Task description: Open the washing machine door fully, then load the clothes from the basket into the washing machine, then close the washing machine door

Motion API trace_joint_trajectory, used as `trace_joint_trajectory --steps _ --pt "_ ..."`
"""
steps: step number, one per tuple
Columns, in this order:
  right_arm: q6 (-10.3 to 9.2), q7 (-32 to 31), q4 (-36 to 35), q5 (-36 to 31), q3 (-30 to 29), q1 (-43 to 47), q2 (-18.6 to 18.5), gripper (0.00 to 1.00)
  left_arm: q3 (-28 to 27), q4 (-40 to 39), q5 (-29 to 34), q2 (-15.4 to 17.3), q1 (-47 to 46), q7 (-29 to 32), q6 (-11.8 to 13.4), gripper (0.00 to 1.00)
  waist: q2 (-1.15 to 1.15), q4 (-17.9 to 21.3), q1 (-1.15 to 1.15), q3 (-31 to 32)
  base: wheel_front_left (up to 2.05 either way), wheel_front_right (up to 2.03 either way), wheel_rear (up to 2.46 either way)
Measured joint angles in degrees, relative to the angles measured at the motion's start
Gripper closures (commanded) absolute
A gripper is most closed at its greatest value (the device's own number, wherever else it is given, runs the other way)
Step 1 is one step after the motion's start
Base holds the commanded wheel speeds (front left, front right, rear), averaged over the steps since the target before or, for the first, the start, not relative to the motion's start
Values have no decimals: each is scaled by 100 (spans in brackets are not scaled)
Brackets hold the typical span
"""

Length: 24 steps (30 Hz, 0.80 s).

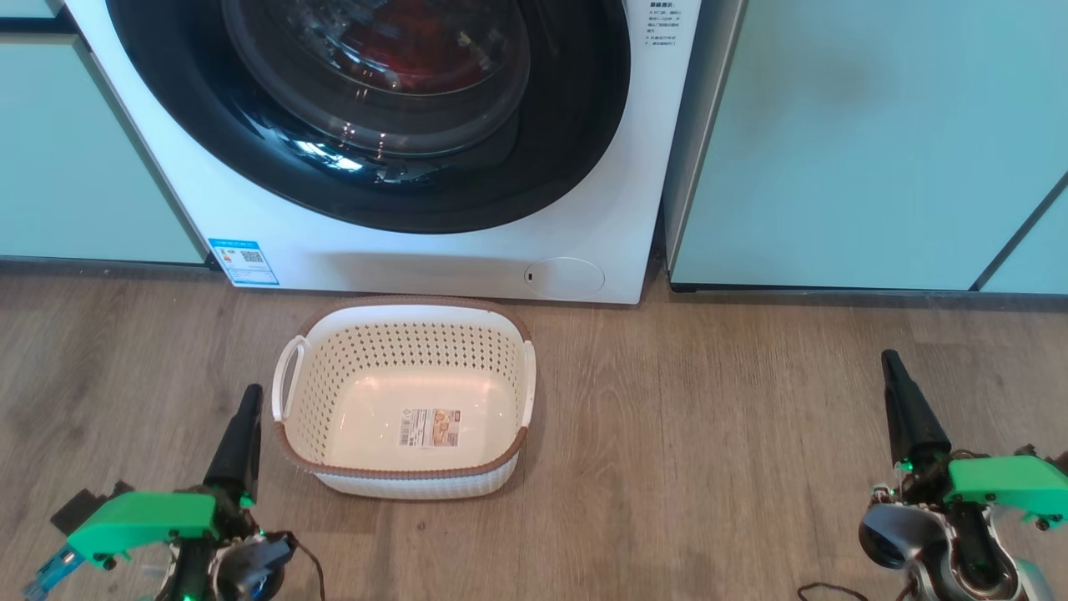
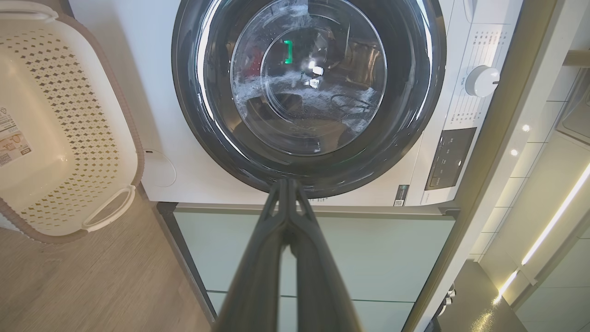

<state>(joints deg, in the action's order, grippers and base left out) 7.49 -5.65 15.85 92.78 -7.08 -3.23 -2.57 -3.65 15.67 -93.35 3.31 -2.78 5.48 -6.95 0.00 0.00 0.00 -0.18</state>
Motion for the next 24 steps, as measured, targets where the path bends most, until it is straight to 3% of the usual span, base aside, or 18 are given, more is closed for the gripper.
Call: trace_joint_trajectory --steps 24 --pt "0 -16 1 -1 -12 0 0 100 -14 3 18 -15 -67 22 0 100 0 0 0 0 0 0 0"
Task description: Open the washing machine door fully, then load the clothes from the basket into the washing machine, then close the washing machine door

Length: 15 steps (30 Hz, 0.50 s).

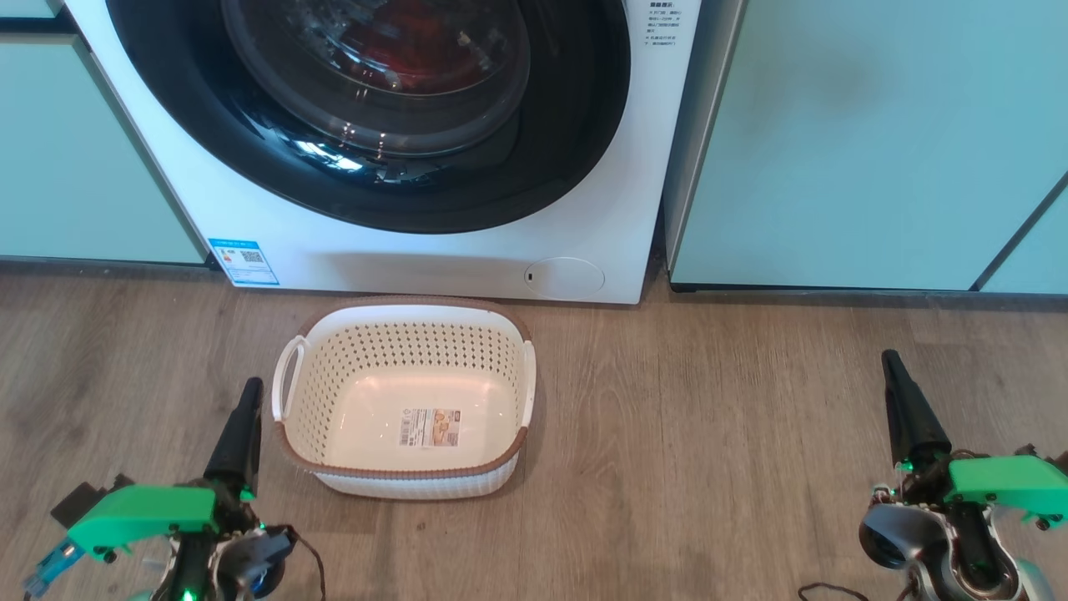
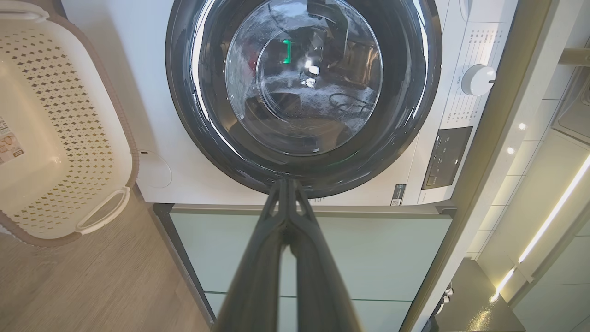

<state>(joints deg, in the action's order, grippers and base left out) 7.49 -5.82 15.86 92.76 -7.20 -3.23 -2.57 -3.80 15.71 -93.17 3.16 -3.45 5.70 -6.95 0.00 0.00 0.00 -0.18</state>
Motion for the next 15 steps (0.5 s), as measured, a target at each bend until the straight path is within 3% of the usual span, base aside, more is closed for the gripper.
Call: trace_joint_trajectory --steps 15 --pt "0 0 0 0 -3 0 1 100 -9 0 0 -21 0 12 0 100 0 0 0 0 0 0 0"
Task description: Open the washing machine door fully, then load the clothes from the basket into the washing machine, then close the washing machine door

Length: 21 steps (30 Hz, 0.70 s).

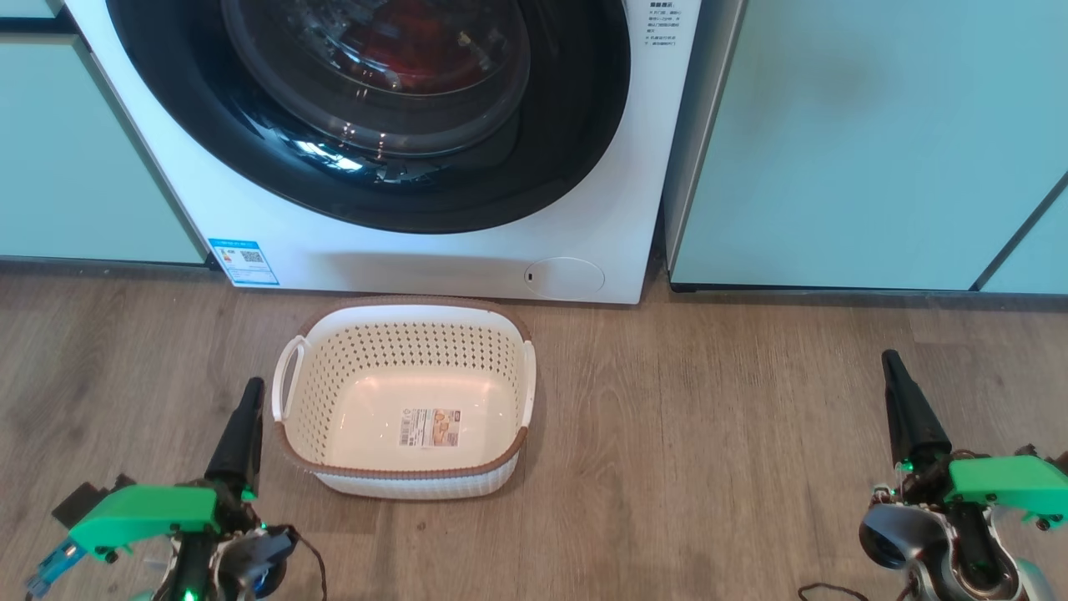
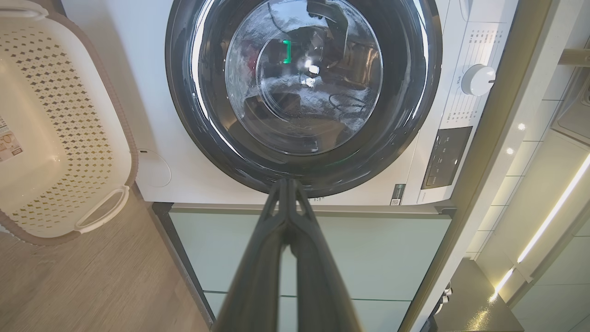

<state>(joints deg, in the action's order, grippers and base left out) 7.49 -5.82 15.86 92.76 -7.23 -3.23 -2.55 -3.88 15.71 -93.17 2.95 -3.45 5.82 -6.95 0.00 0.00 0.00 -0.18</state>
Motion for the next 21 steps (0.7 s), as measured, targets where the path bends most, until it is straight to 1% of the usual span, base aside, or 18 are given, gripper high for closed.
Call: trace_joint_trajectory --steps 21 --pt "0 -8 0 0 -4 0 1 100 -7 0 0 -5 0 15 0 100 0 0 0 0 0 0 0"
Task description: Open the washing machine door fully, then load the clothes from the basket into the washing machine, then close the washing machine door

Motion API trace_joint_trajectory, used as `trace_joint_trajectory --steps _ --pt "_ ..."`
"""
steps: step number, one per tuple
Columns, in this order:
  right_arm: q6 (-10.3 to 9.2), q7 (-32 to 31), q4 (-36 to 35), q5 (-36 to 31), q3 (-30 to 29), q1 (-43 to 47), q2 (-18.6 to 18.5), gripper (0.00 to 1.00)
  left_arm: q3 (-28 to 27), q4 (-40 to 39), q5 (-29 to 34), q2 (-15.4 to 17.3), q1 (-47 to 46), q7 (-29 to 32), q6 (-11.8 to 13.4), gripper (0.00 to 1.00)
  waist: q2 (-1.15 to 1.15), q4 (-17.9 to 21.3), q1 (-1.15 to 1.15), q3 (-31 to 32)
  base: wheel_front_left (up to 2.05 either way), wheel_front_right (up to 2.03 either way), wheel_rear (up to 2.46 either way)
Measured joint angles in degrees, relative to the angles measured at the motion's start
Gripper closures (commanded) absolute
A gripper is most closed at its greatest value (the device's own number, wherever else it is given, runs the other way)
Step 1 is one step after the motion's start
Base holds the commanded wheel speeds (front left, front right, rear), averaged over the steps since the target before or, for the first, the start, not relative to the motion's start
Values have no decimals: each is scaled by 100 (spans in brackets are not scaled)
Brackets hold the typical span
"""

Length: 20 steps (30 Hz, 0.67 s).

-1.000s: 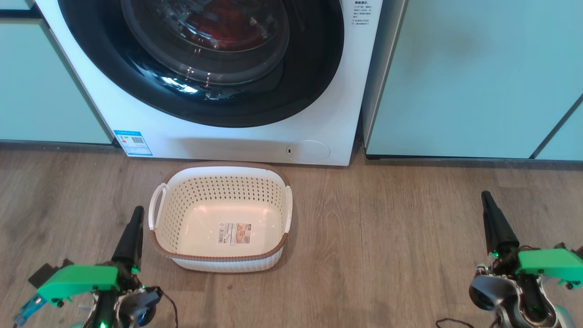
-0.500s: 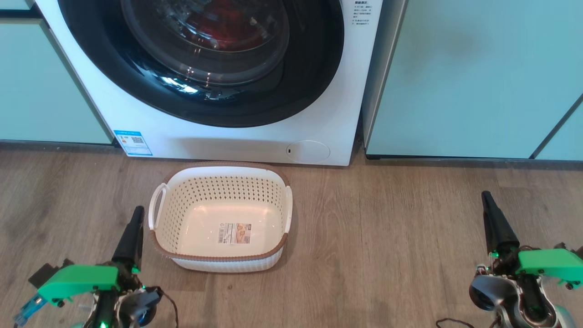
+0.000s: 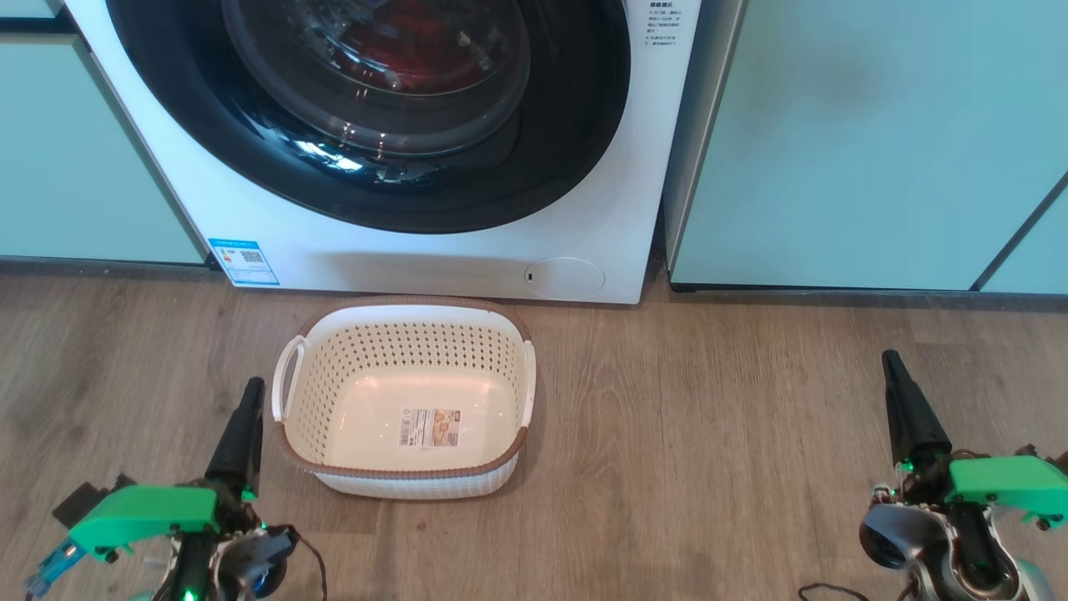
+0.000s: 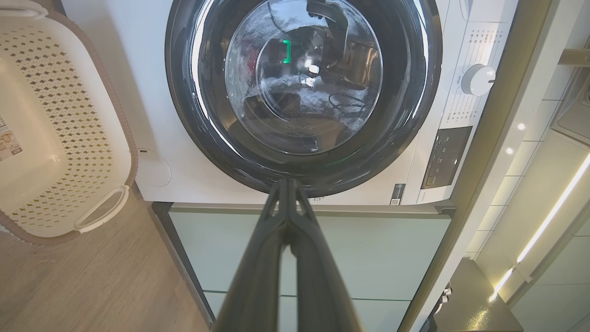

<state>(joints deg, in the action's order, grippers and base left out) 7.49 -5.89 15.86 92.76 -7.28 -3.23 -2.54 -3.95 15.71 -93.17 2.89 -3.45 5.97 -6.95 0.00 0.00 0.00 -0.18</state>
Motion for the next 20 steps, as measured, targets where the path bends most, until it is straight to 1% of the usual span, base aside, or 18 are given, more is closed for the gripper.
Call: trace_joint_trajectory --steps 20 --pt "0 -25 1 -1 -10 0 2 100 -12 0 9 -16 0 1 0 100 0 0 0 0 0 0 0"
